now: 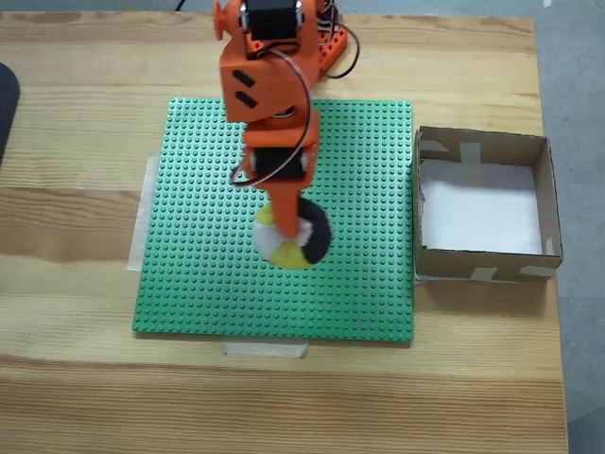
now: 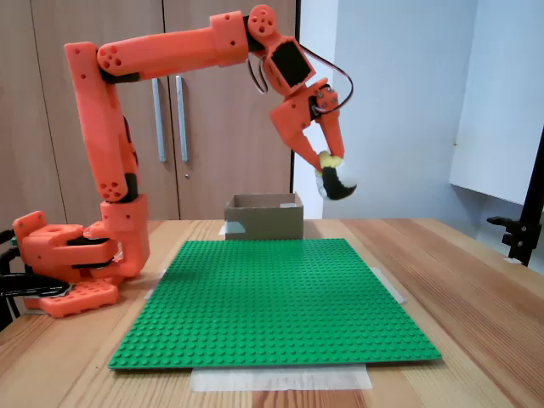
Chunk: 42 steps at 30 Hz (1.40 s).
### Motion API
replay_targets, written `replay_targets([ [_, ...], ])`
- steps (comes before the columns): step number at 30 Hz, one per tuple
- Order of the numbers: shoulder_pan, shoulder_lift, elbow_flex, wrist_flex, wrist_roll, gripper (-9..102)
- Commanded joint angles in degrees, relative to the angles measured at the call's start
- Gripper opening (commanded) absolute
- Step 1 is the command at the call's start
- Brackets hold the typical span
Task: Pick the ball and put it in the box.
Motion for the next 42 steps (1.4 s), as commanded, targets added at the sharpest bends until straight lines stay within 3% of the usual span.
replay_targets([
  [1,-2.9,4.6,-4.0,0.2,0.8,-1],
  [27,-30.7,8.8,-4.0,1.0,1.8,-1],
  [42,-37.2,8.7,1.1,0.1,3.5,-1],
])
